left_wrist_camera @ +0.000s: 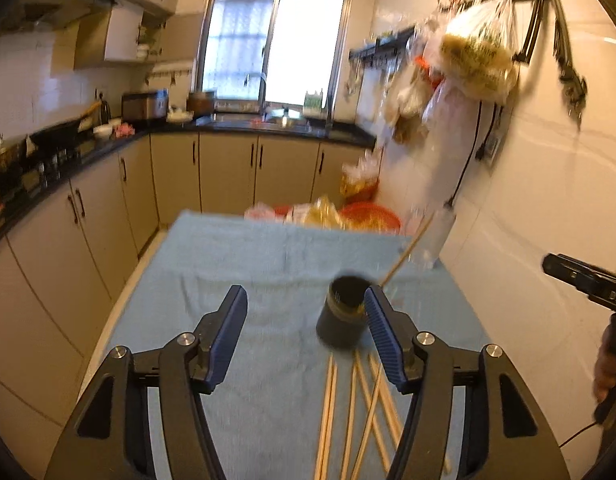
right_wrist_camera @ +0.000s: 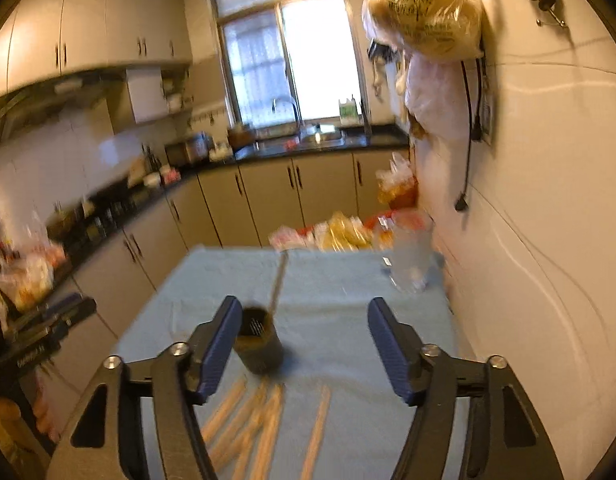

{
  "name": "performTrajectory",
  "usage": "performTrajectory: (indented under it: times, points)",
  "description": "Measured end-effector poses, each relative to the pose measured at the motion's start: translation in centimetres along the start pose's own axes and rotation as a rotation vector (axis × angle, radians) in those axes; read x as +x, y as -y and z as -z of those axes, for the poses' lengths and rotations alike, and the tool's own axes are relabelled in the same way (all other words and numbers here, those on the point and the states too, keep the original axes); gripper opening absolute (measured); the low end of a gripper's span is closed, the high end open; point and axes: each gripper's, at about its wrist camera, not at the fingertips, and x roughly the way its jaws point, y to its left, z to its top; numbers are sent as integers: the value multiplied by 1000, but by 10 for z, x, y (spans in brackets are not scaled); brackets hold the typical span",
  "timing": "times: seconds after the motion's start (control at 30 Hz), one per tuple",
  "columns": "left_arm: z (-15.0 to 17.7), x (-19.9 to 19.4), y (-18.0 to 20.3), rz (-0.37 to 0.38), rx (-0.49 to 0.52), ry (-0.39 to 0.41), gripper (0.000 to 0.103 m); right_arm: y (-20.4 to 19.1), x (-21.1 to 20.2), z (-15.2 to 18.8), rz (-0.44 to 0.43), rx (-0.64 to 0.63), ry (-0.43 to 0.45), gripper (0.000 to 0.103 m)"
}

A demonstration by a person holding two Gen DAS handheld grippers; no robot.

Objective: Organize utensils
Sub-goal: 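Move the open right gripper back to the loose chopsticks, then close the right gripper on another wooden chopstick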

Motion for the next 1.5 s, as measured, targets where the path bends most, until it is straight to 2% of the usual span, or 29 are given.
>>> performTrajectory:
  times: [0.1, 0.2, 0.27, 0.3, 0.33, 0.43, 0.5, 0.63, 0.8, 0.97, 1.1, 1.27, 1.43, 1.5]
  points:
    - [27, 19, -5, 1, 6, -88, 60, 13, 16, 36, 39, -23, -131, 75]
    - [54, 49, -7, 20, 10, -194, 60, 25, 42, 76, 29, 1, -243, 75]
    - [70, 69, -7, 39, 14, -259, 59, 29, 64, 99, 1, 25, -312, 66]
    - [80, 81, -5, 51, 21, -296, 55, 30, 74, 110, -15, 37, -344, 55]
    - [88, 93, -1, 60, 34, -329, 47, 29, 85, 120, -30, 50, -374, 50]
    - [108, 119, 7, 67, 83, -397, 31, 25, 113, 150, -64, 78, -424, 41]
    - [115, 132, 10, 62, 106, -420, 26, 20, 130, 163, -72, 91, -447, 41]
    - [120, 153, 11, 61, 120, -449, 19, 15, 149, 170, -73, 108, -461, 41]
    - [122, 165, 12, 85, 117, -456, 19, 16, 158, 171, -61, 122, -447, 41]
    - [116, 163, 8, 145, 87, -437, 19, 16, 161, 170, -57, 129, -429, 41]
    - [122, 169, 15, 127, 141, -452, 19, 13, 159, 171, -42, 108, -415, 41]
    - [121, 171, 18, 118, 148, -448, 19, 11, 159, 172, -30, 93, -405, 41]
    - [119, 180, 23, 71, 163, -469, 7, 10, 160, 174, -25, 91, -398, 41]
    - [118, 183, 27, 53, 179, -471, 7, 9, 160, 174, -17, 81, -396, 41]
